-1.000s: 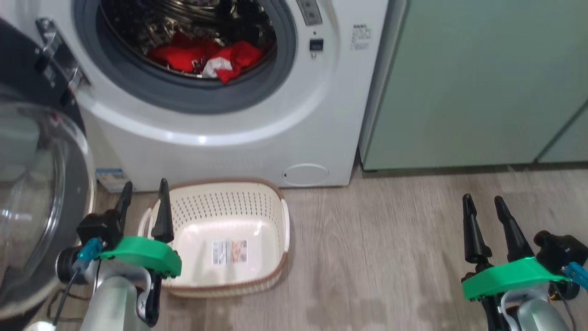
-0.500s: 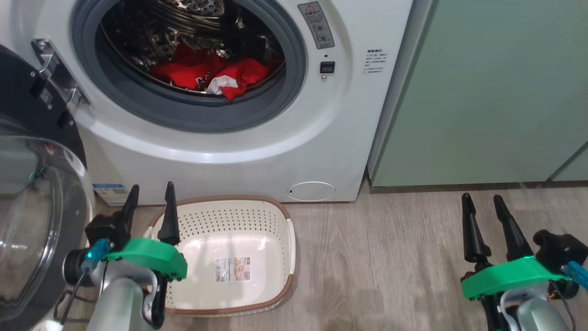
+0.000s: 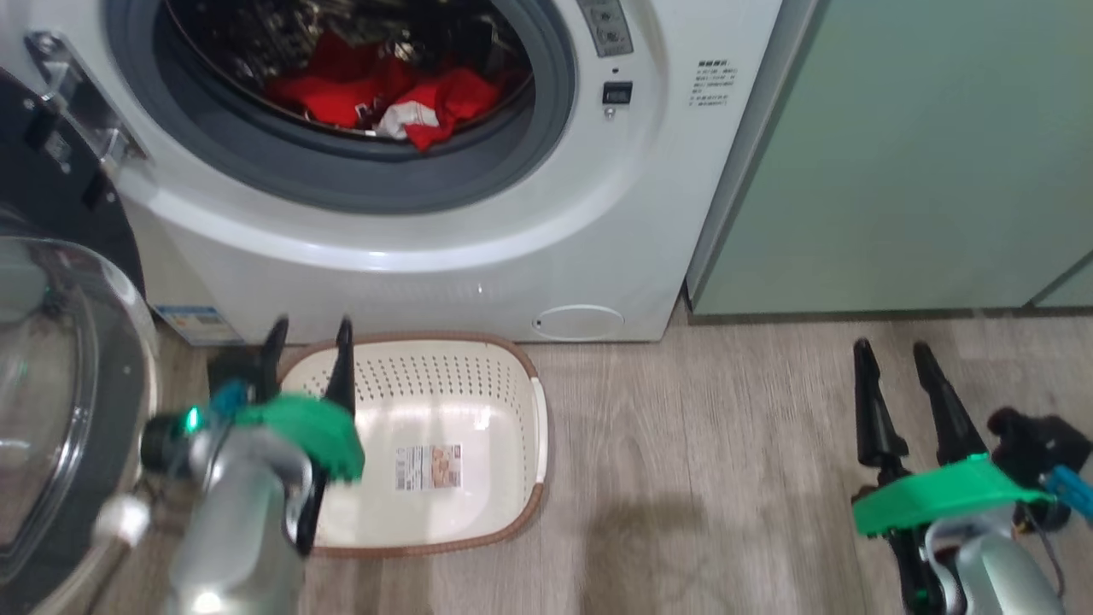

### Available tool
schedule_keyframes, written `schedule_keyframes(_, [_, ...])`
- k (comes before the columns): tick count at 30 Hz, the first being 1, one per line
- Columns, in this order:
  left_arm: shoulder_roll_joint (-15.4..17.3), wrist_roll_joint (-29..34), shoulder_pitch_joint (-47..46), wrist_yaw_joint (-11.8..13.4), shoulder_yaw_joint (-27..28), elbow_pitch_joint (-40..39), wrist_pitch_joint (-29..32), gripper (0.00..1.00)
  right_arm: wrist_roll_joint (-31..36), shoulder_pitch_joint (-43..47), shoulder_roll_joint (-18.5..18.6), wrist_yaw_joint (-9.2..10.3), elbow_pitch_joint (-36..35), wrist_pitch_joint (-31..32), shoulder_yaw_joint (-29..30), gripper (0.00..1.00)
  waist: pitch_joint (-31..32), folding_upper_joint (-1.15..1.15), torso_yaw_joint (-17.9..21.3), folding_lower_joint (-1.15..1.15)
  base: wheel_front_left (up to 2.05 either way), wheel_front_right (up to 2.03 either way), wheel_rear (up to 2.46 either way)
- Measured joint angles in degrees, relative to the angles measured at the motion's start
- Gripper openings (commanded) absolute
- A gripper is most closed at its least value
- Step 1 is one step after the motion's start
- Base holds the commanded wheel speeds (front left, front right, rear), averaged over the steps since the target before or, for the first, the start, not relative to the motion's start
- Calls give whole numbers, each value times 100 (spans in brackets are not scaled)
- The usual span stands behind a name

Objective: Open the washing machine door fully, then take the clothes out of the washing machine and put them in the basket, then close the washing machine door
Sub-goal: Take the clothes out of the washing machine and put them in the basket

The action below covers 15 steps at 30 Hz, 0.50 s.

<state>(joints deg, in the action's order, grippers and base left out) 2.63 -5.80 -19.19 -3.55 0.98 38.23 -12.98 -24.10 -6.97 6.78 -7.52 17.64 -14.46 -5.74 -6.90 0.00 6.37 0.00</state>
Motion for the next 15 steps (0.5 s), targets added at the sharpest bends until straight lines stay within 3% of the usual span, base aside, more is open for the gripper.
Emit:
schedule_keyframes(7, [47,-107,-1215,-254,-243,593,962,100,-1,-315,0,0,2,0,-103,100,-390,0,60,0,0,0,0])
schedule_keyframes(15, [230,-379,-2666,-355,-447,1085,2417,100,-18,-647,-52,0,86,-1,-257,100,-942,0,272,0,0,0,0])
